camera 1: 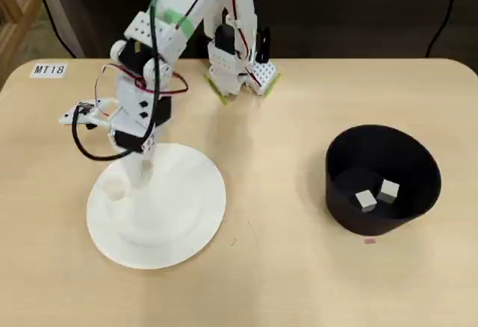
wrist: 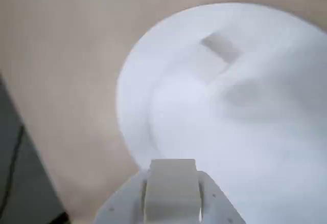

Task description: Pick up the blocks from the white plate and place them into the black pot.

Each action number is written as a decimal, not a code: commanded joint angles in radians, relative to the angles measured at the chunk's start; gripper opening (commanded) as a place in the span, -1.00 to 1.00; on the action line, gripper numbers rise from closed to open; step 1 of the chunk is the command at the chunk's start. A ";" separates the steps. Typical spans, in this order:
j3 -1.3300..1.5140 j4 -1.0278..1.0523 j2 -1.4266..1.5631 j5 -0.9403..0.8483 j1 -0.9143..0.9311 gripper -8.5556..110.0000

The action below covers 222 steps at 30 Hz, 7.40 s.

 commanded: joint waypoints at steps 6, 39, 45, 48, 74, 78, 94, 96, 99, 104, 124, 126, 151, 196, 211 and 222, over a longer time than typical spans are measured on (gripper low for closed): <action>0.000 -0.002 0.371 0.216 -0.351 -0.90; 0.268 -0.442 0.275 0.238 -1.126 -0.55; 0.268 -0.426 0.285 0.227 -1.118 -0.42; 0.268 -0.419 0.293 0.229 -1.108 -0.46; 0.250 0.132 0.360 0.336 0.034 -0.90; 0.184 0.163 0.222 0.339 0.115 -0.90; -0.219 0.225 -0.236 0.293 0.210 -0.49; -0.227 0.219 -0.245 0.287 0.199 -0.36; -0.229 0.190 -0.278 0.293 0.178 -0.28; -0.233 0.137 -0.319 0.310 0.173 -0.30; -0.505 0.247 -0.584 0.318 0.210 -0.42; -0.531 0.264 -0.607 0.318 0.207 -0.45; -0.324 0.041 0.044 0.173 -0.232 -0.90; 0.686 0.063 1.350 0.264 -0.492 -0.90; 0.973 0.118 1.448 0.103 -0.442 -0.90; 1.118 0.084 1.448 0.084 -0.439 -0.90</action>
